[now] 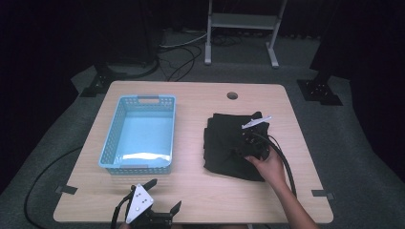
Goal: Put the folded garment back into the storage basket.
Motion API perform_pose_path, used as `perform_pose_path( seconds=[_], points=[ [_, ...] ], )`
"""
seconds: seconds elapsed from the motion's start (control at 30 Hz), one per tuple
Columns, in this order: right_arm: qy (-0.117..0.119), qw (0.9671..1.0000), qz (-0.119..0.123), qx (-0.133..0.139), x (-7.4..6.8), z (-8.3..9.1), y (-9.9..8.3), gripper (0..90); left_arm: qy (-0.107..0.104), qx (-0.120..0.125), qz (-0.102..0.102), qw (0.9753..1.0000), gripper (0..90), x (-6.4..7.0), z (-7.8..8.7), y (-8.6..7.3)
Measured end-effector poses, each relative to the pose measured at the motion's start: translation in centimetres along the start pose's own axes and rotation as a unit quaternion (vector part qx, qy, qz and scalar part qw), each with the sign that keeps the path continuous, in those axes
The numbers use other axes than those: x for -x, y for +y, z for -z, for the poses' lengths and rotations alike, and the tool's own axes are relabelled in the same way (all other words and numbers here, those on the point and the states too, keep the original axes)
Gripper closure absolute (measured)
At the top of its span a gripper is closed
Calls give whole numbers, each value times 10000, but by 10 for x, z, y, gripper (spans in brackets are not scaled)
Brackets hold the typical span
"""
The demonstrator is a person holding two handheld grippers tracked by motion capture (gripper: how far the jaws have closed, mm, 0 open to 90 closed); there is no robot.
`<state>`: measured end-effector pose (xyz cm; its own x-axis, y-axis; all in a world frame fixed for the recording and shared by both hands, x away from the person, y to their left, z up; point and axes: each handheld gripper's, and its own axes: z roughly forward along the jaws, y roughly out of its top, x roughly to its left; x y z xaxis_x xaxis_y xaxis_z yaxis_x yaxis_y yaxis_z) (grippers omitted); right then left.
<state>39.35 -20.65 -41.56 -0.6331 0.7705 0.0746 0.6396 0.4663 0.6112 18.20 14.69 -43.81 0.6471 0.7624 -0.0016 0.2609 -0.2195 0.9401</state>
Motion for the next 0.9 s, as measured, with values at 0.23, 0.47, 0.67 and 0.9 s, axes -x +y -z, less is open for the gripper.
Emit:
perform_pose_path(
  seconds=[0.23, 0.47, 0.67, 0.9],
  points=[
    [-262, 9996, 113, -20, -2, -10, 0, 232, -9, -8, -6, 10000, 0, 0, -1, 0],
    [-261, 9996, 92, -91, -6, -12, 1, 350, -17, -13, -9, 10000, 0, 0, -1, 0],
    [-219, 9997, 23, -130, -8, -10, 2, 427, -26, -18, -35, 10000, 0, 2, -1, 0],
    [-164, 9998, 5, -125, -8, -9, 2, 531, 15, 15, 17, 10000, 0, 0, 0, 0]
  ],
)
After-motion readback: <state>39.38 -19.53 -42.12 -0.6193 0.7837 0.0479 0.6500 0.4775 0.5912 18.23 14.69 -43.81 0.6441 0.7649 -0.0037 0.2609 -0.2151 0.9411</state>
